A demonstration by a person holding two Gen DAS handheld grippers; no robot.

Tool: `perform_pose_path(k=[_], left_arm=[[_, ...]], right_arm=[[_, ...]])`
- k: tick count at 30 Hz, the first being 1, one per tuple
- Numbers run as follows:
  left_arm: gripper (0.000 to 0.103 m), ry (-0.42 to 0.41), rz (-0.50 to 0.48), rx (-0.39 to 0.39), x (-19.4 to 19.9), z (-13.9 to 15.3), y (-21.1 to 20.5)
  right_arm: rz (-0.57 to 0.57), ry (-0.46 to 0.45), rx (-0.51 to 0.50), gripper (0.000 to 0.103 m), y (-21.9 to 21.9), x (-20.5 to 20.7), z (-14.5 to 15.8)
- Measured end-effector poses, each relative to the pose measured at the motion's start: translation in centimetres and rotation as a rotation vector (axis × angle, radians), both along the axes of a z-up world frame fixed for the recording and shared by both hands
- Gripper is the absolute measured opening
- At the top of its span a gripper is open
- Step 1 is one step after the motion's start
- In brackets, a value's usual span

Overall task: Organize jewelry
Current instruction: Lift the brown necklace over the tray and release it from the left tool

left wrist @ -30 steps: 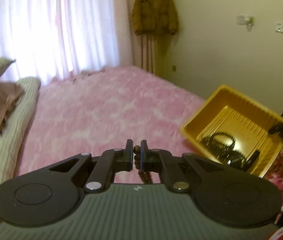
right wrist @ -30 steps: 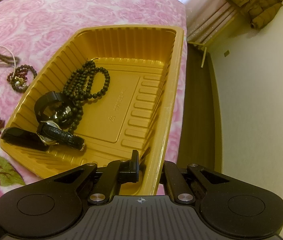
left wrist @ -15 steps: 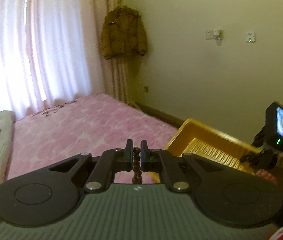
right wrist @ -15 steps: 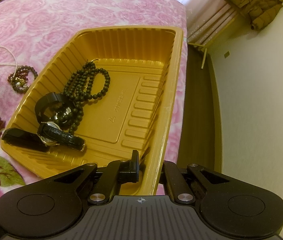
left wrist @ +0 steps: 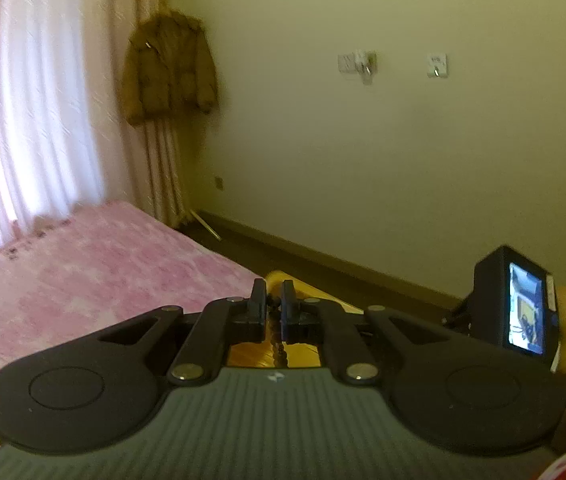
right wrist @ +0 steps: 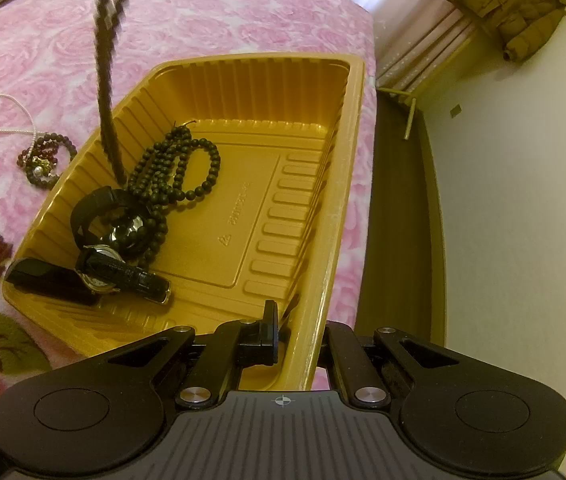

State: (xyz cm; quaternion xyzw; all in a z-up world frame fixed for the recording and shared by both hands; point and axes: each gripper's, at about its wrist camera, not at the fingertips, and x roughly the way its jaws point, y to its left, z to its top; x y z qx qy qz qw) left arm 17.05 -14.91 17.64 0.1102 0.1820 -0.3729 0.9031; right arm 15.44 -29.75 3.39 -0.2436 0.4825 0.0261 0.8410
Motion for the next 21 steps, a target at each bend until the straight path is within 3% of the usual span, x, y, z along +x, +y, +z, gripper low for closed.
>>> perform_pose_path(k=[8, 15, 21], left_arm=[[0.006, 0.106, -0.04, 0.048, 2.5, -4.0, -4.4], [0.006, 0.157, -0.039, 0.08, 3.4, -6.2, -4.4], [0.006, 0.164, -0.028, 0.087, 4.0, -6.5, -4.4]], right_arm=[[-0.002, 0.002, 0.008, 0.005, -0.1, 0.1, 0.0], [-0.004, 0.003, 0.011, 0.005, -0.1, 0.1, 0.1], [-0.005, 0.004, 0.012, 0.005, -0.1, 0.1, 0.1]])
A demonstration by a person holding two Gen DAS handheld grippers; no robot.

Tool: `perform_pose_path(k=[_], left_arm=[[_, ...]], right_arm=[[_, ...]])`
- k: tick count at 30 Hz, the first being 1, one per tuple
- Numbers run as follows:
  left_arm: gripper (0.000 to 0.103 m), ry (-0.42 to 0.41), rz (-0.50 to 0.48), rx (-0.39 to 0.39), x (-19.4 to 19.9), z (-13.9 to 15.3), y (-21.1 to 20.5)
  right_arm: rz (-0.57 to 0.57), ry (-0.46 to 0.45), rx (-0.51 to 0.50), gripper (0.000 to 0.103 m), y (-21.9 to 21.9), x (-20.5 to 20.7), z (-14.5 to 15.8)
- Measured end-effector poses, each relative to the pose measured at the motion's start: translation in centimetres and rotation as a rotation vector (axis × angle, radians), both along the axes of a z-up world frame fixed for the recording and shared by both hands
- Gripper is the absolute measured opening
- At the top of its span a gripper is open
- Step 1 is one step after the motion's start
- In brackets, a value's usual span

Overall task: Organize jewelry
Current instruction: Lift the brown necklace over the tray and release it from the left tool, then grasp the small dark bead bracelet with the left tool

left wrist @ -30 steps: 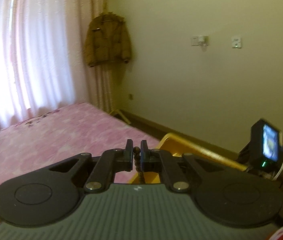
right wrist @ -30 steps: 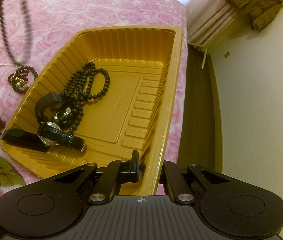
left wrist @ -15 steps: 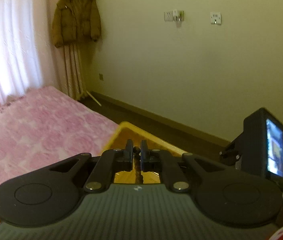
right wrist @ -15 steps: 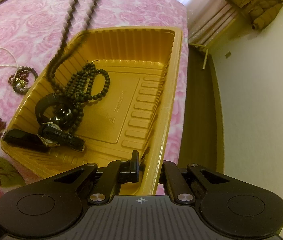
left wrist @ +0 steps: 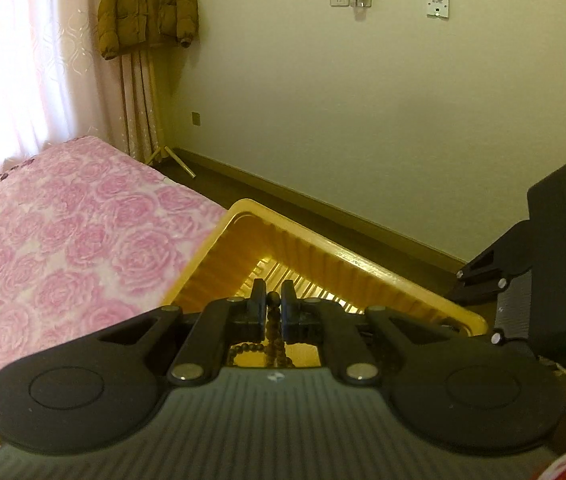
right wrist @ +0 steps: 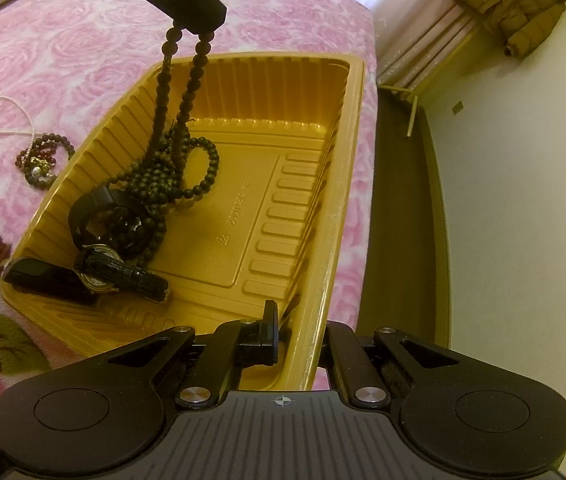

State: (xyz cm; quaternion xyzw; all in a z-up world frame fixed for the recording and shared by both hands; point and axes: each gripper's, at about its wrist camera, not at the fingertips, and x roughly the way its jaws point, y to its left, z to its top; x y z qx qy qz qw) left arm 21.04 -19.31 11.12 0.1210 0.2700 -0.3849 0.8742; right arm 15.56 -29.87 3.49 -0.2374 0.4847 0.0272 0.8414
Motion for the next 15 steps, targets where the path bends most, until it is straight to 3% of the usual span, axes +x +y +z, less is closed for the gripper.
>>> perform_pose_path(k=[2, 4, 9, 15], left_arm=[[0.011, -0.005, 0.004, -0.007, 0.0, 0.0, 0.2], [0.024, -0.001, 0.013, -0.019, -0.3, 0.3, 0.5], [0.024, 0.002, 0.072, -0.046, -0.1, 0.3, 3.5], [0.025, 0.036, 0.225, -0.04, -0.1, -1.7, 10.4]], right_arm=[[0.0, 0.0, -0.001, 0.005, 0.0, 0.0, 0.0], [0.0, -0.001, 0.0, 0.005, 0.0, 0.0, 0.0], [-0.003, -0.003, 0.001, 0.005, -0.1, 0.0, -0.1], [-0.008, -0.004, 0.006, 0.005, -0.2, -0.1, -0.2]])
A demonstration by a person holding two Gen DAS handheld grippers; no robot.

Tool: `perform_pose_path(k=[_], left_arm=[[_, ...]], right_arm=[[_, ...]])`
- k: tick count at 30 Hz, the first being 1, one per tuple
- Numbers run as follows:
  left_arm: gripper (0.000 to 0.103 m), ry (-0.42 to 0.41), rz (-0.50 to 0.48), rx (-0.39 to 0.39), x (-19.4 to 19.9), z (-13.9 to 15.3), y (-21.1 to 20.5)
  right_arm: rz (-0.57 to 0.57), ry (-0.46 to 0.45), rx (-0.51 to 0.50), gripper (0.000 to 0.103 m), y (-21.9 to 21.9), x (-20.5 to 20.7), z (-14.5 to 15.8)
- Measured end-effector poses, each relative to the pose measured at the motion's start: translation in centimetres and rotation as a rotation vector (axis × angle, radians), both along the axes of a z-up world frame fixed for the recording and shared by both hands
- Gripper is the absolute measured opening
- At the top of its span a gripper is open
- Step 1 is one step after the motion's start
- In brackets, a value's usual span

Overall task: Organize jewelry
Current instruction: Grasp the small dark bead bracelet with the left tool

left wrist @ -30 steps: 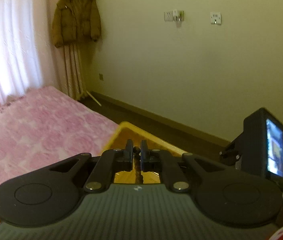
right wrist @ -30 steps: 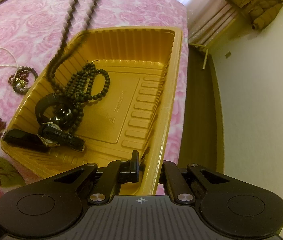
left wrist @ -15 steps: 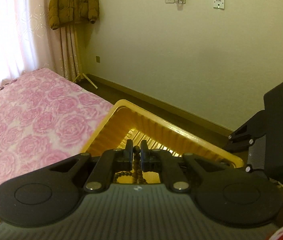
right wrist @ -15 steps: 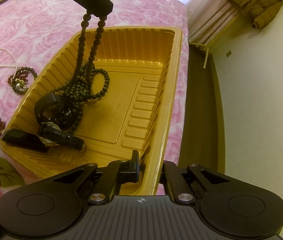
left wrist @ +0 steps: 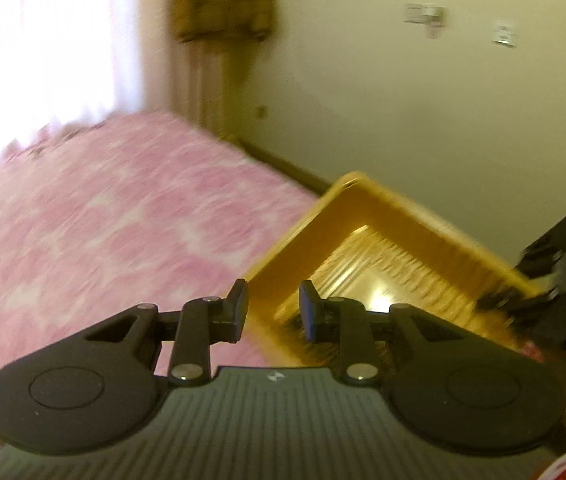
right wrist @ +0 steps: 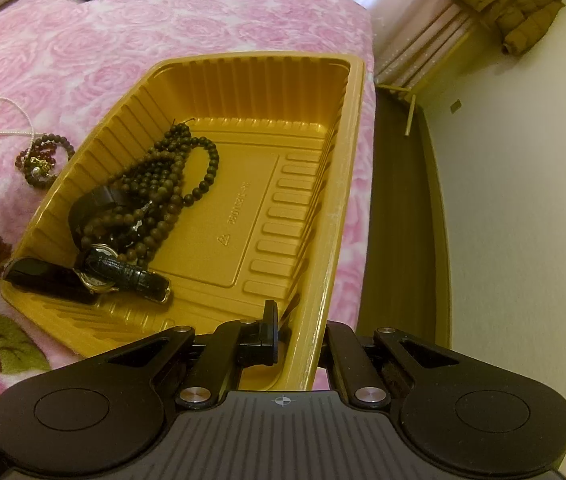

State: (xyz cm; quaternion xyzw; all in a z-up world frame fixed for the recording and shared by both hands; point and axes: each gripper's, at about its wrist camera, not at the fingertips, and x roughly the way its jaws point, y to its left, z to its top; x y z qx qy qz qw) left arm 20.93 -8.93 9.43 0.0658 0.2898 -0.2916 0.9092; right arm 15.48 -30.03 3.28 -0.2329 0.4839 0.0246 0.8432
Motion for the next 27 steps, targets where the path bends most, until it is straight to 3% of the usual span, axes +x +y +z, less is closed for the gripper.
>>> perform_pose_path(k=[5, 9, 16, 21, 27], left_arm=[[0.027, 0.038, 0.111, 0.044, -1.0, -3.9, 4.7], [0.027, 0.063, 0.134, 0.052, -2.7, -7.3, 6.5], [0.027, 0.06, 0.076, 0.097, -5.6, -11.4, 4.9], [0.027, 0.029, 0.041, 0.148, -6.1, -12.6, 2.8], [0.023, -0.018, -0.043, 0.12, -6.9, -13.1, 1.4]], right_arm=[[-0.002, -0.001, -0.001, 0.005, 0.1, 0.1, -0.1], [-0.002, 0.001, -0.001, 0.005, 0.1, 0.1, -0.1], [-0.007, 0.004, -0.002, 0.005, 0.1, 0.2, -0.3], [-0.008, 0.005, 0.001, 0.005, 0.0, 0.2, -0.3], [-0.009, 0.006, 0.003, 0.005, 0.1, 0.3, -0.4]])
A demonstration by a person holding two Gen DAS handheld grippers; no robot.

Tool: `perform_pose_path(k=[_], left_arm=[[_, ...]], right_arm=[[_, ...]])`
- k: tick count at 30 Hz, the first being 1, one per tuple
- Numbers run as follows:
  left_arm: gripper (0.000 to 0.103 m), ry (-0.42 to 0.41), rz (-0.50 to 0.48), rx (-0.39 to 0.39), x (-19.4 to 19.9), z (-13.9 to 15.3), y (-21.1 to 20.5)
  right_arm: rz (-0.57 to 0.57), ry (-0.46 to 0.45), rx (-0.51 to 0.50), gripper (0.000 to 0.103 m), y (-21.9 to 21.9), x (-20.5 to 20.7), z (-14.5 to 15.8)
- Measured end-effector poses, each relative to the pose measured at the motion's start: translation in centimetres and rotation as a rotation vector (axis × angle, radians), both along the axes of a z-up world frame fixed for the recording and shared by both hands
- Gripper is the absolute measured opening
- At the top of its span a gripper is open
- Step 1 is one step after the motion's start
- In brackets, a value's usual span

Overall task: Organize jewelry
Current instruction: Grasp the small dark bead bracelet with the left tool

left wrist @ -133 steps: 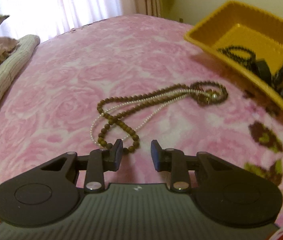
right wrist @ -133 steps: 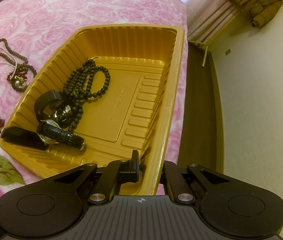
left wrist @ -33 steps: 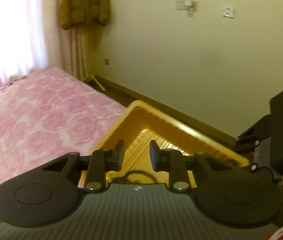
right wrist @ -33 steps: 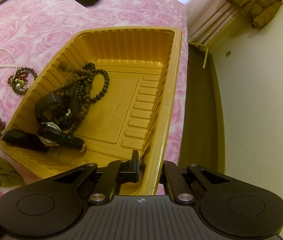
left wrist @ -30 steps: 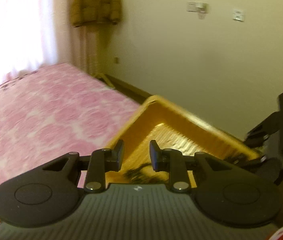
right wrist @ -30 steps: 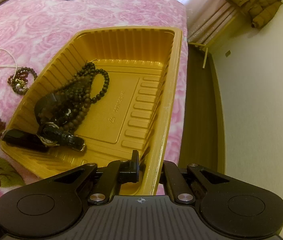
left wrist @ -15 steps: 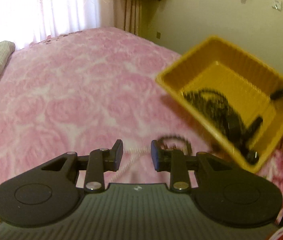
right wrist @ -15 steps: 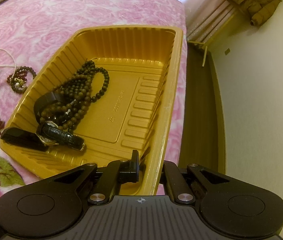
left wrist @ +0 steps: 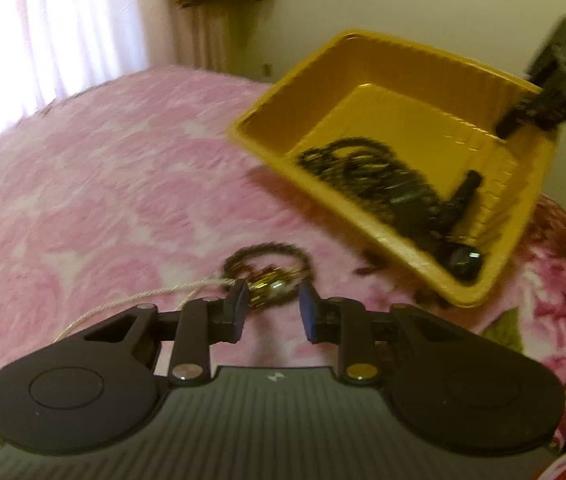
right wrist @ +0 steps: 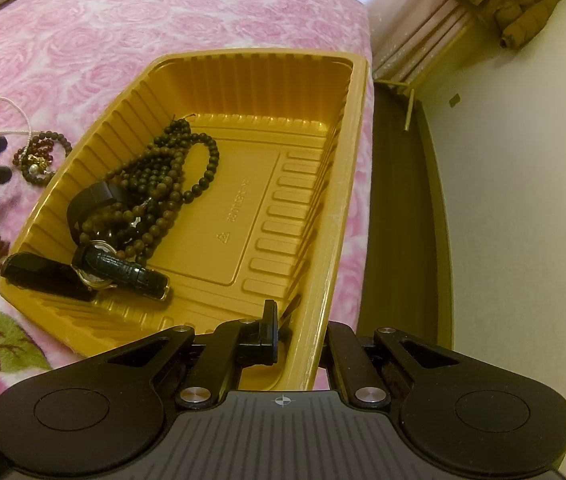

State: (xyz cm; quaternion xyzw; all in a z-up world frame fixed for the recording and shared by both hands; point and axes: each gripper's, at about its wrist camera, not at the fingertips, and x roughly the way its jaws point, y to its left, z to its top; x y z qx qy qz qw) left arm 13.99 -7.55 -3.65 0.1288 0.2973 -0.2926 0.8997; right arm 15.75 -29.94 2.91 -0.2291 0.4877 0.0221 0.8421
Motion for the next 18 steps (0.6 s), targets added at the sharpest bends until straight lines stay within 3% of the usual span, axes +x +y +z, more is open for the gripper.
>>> perform_pose_path(k=[5, 12, 13, 15, 18], left_arm=[[0.019, -0.02, -0.103, 0.065, 0.4, -0.4, -2.4], [0.018, 0.001, -0.161, 0.18, 2.3, -1.5, -4.3], [0.017, 0.006, -0.17, 0.192, 2.4, -1.5, -4.3], [0.005, 0.036, -0.169, 0.19, 2.8, -1.4, -4.4], [0.005, 0.056, -0.17, 0.2, 2.7, -1.3, -4.0]], right_arm=[[-0.001, 0.0, 0.004, 0.005, -0.1, 0.0, -0.1], [-0.001, 0.0, 0.004, 0.005, -0.1, 0.0, -0.1], [-0.001, 0.0, 0.003, 0.005, 0.0, 0.0, -0.1], [-0.001, 0.0, 0.003, 0.005, 0.0, 0.0, -0.1], [-0.001, 0.0, 0.004, 0.005, -0.1, 0.0, -0.1]])
